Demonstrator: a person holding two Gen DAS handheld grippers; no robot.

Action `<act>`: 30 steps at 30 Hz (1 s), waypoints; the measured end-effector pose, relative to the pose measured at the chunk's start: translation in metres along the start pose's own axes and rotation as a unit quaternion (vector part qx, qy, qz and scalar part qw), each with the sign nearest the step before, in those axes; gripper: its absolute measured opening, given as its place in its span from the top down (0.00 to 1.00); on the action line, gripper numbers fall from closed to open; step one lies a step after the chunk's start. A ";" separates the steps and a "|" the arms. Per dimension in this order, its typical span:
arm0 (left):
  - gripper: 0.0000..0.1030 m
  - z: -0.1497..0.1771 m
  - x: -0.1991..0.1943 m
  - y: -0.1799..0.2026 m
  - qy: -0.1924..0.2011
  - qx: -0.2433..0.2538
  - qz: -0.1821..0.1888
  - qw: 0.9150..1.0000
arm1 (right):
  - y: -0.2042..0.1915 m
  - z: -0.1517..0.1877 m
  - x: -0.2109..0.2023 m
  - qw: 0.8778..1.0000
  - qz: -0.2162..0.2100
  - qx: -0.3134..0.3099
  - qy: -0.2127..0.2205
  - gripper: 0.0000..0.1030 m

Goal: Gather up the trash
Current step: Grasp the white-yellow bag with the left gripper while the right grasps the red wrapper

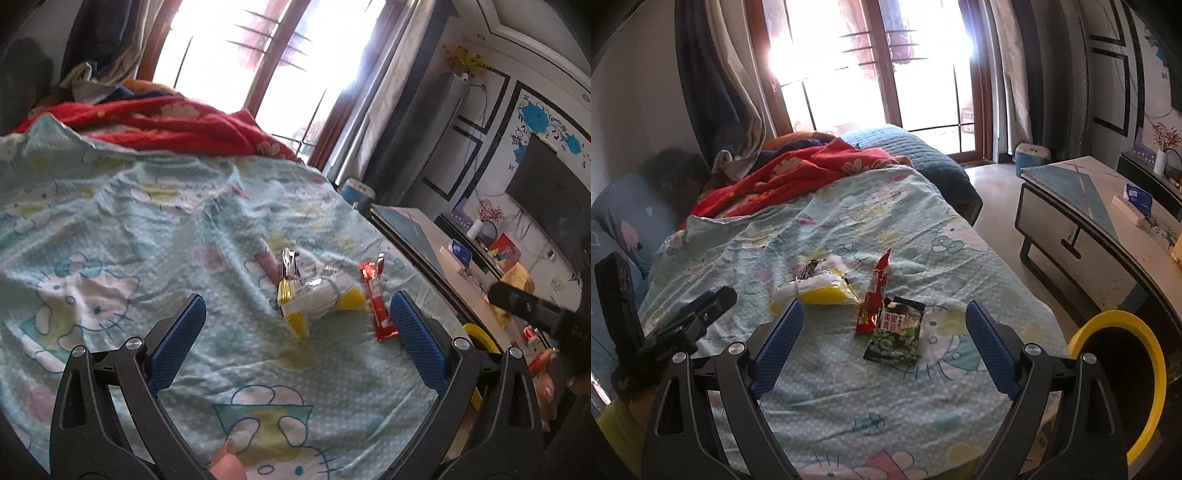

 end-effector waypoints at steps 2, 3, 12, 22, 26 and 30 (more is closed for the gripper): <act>0.14 0.002 0.005 -0.001 -0.010 -0.003 0.008 1.000 | 0.000 -0.003 0.010 1.000 -0.002 0.002 -0.007 0.16; 0.16 0.002 0.009 -0.002 -0.016 -0.007 0.012 1.000 | 0.000 -0.005 0.016 1.000 -0.003 0.004 -0.011 0.16; 0.37 0.007 0.033 -0.011 -0.055 -0.055 0.060 0.995 | 0.007 -0.021 0.068 0.999 0.008 0.006 -0.043 0.20; 0.43 0.009 0.050 -0.013 -0.075 -0.096 0.103 0.987 | 0.007 -0.026 0.124 0.996 -0.001 0.018 -0.087 0.34; 0.44 0.009 0.055 -0.012 -0.080 -0.099 0.109 0.986 | 0.008 -0.023 0.146 0.993 -0.003 0.030 -0.112 0.43; 0.51 0.011 0.059 -0.012 -0.087 -0.101 0.111 0.985 | 0.012 -0.020 0.165 0.990 -0.009 0.057 -0.129 0.55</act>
Point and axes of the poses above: each gripper's, at about its wrist camera, not at the fingertips, and x roughly the way its jaws point, y to its right, z to its underside, the point moved 2 cm from there along x, roughly the way its jaws point, and after that the axes turned 2 degrees about -x, right-handed, at the moved point
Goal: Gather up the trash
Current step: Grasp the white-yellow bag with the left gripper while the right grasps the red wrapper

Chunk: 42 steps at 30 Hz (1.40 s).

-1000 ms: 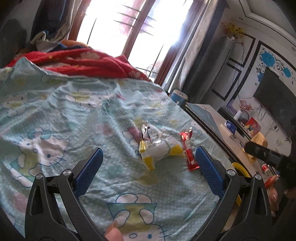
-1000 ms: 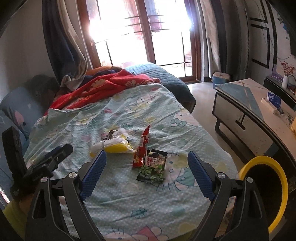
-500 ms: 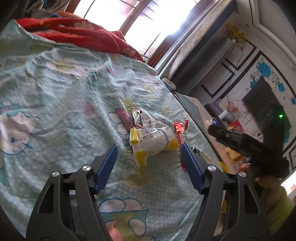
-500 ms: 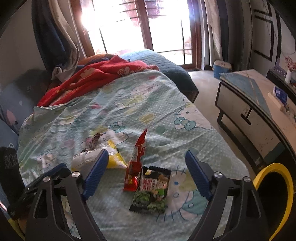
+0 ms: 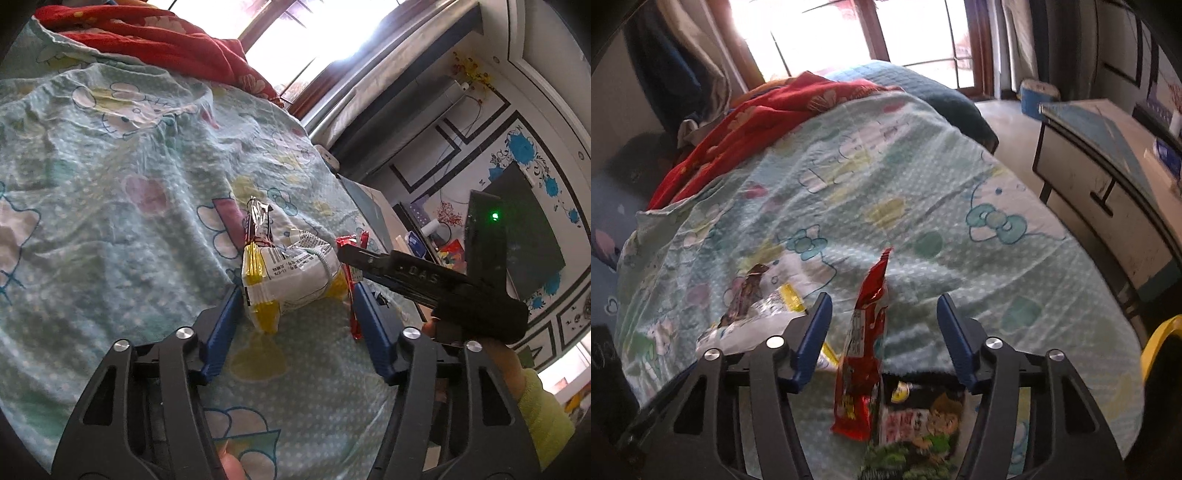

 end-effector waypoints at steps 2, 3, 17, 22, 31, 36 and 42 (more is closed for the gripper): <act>0.61 0.000 0.001 0.000 -0.003 -0.002 0.002 1.000 | 0.000 0.000 0.006 1.000 -0.007 0.004 -0.009 0.66; 0.64 0.000 0.001 -0.001 -0.004 -0.003 0.002 1.000 | -0.001 0.000 0.006 1.000 -0.008 0.004 -0.008 0.73; 0.88 0.010 -0.019 0.009 -0.003 0.022 0.006 1.000 | -0.020 0.012 -0.021 0.999 -0.033 -0.016 0.016 0.82; 0.90 0.012 -0.032 0.019 0.007 0.039 -0.002 0.999 | -0.032 0.016 -0.043 0.998 -0.048 -0.032 0.035 0.83; 0.91 0.014 -0.049 0.053 0.026 0.083 0.005 0.996 | -0.038 0.028 -0.087 0.994 -0.066 -0.047 0.070 0.83; 0.92 0.015 -0.057 0.074 0.035 0.105 0.011 0.994 | -0.029 0.036 -0.113 0.993 -0.060 -0.049 0.094 0.83; 0.92 0.021 -0.060 0.095 0.038 0.131 0.021 0.990 | -0.004 0.047 -0.143 0.992 -0.050 -0.032 0.114 0.83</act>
Point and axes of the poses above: each gripper's, at about its wrist camera, not at the fingertips, and x roughly the way its jaws point, y to its right, z to its underside, the point moved 2 cm from there along x, roughly the way its jaws point, and after that the axes turned 2 degrees about -x, right-handed, at the moved point
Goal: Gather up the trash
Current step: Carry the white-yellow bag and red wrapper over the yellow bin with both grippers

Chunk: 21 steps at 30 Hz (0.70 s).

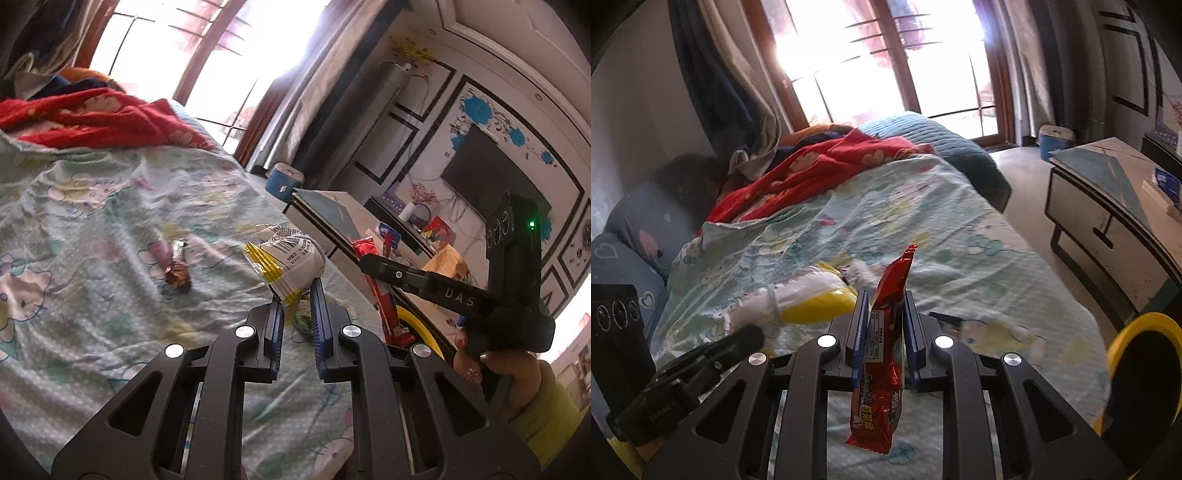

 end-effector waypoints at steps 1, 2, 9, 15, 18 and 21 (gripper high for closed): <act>0.92 0.000 0.001 0.004 -0.001 0.005 0.002 1.000 | 0.004 0.002 -0.006 1.000 0.002 0.004 0.003 0.83; 0.92 0.001 0.001 0.007 -0.002 0.008 0.004 1.000 | 0.008 0.003 -0.010 1.000 0.004 0.006 0.006 0.83; 0.92 0.006 0.005 0.028 -0.007 0.030 0.021 0.999 | 0.035 0.013 -0.040 0.999 0.024 0.035 0.024 0.83; 0.92 0.011 0.008 0.047 -0.012 0.051 0.035 0.998 | 0.054 0.018 -0.057 0.997 0.035 0.053 0.036 0.83; 0.92 0.014 0.011 0.056 -0.016 0.060 0.042 0.997 | 0.063 0.021 -0.064 0.996 0.042 0.062 0.041 0.83; 0.92 0.016 0.016 0.063 -0.022 0.064 0.050 0.996 | 0.072 0.023 -0.069 0.996 0.048 0.068 0.044 0.83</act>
Point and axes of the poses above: each gripper's, at about its wrist camera, not at the fingertips, and x roughly the way its jaws point, y to its right, z to its underside, the point moved 2 cm from there along x, roughly the way its jaws point, and after that the axes turned 2 degrees about -x, right-handed, at the moved point
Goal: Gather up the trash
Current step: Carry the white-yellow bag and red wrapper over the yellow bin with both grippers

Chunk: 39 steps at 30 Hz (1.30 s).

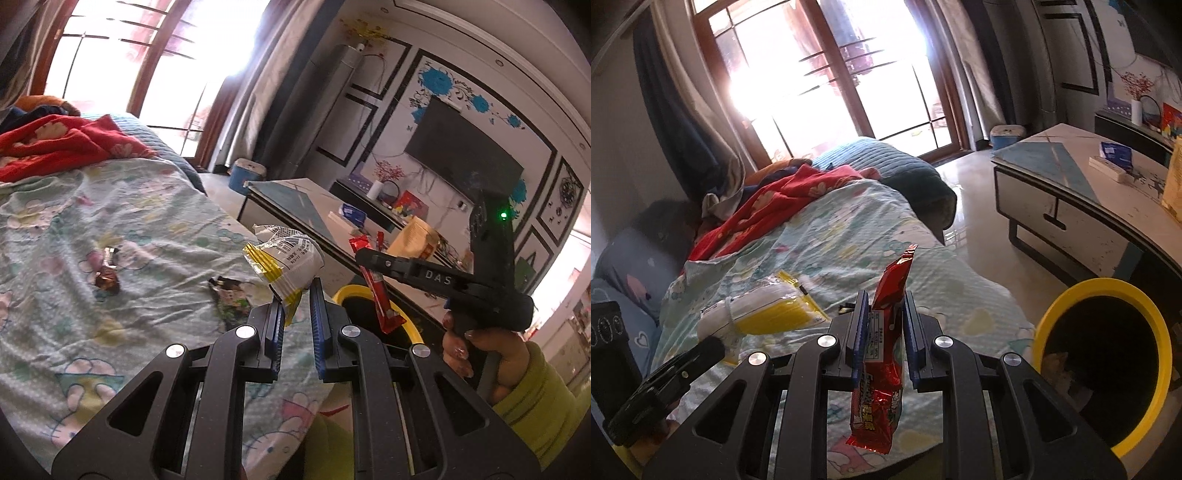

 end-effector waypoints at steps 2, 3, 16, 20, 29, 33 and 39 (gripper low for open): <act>0.92 0.001 0.003 0.005 -0.004 0.004 0.003 1.000 | 0.007 0.000 -0.003 1.000 0.004 0.005 0.002 0.83; 0.92 0.002 0.007 0.009 -0.007 0.008 0.005 1.000 | 0.011 0.001 -0.004 1.000 0.007 0.008 0.003 0.83; 0.92 0.003 0.042 0.058 -0.041 0.056 0.029 0.997 | 0.065 -0.004 -0.034 0.998 0.033 0.052 0.034 0.83; 0.92 0.005 0.056 0.072 -0.052 0.071 0.037 0.995 | 0.088 -0.004 -0.044 0.996 0.047 0.066 0.044 0.83; 0.92 0.018 0.091 0.100 -0.086 0.098 0.058 0.990 | 0.134 -0.001 -0.056 0.990 0.094 0.087 0.056 0.83; 0.92 0.026 0.107 0.111 -0.102 0.108 0.065 0.987 | 0.150 0.004 -0.059 0.987 0.114 0.091 0.059 0.83; 0.92 0.039 0.131 0.128 -0.128 0.124 0.074 0.981 | 0.176 0.011 -0.061 0.984 0.131 0.108 0.054 0.83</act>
Point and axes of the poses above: each gripper's, at about its wrist camera, not at the fingertips, and x roughly the way its jaws point, y to its right, z to its underside, the point moved 2 cm from there along x, roughly the way its jaws point, and after that the axes turned 2 degrees about -x, right-handed, at the moved point
